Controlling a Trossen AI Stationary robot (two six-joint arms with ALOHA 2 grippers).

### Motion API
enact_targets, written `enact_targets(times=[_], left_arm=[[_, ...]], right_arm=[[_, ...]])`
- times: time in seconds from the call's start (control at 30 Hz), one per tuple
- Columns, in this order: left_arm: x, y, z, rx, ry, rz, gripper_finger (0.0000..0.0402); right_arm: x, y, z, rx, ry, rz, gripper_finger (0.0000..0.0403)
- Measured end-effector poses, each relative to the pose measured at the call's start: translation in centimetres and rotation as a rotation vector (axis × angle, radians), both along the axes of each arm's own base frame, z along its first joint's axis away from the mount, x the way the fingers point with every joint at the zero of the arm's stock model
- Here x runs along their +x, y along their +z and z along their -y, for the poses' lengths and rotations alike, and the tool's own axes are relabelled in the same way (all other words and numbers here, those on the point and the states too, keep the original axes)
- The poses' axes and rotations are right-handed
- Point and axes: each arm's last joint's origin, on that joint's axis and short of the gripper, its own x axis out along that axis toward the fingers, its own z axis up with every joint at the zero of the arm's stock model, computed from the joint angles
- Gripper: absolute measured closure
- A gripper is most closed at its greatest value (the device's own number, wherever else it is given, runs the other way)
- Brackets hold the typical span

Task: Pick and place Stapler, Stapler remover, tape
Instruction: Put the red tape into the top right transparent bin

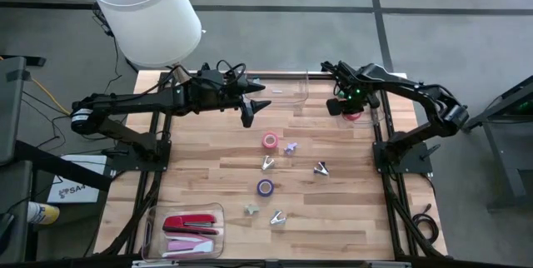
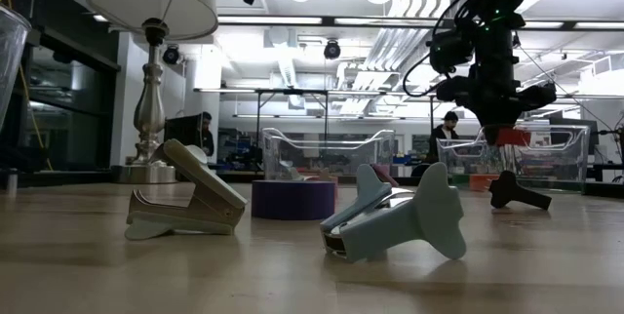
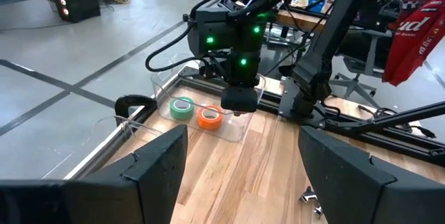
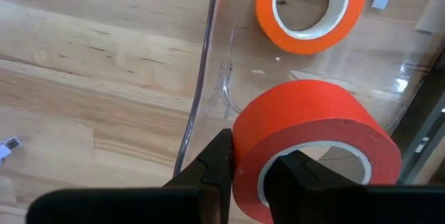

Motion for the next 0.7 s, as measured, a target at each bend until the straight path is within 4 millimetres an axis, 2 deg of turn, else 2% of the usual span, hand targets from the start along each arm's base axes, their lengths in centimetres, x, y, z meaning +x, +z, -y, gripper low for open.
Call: enact_targets(times=[0.23, 0.7], left_arm=[[0.00, 0.00, 0.00, 0.000, 0.001, 0.000, 0.0131], [-0.01, 0.01, -0.01, 0.001, 0.003, 0.000, 0.0131]], right_arm=[[0.00, 0.00, 0.00, -0.002, 0.016, 0.000, 0.0342], [0.10, 0.03, -0.09, 0.026, 0.042, 0.034, 0.0268]])
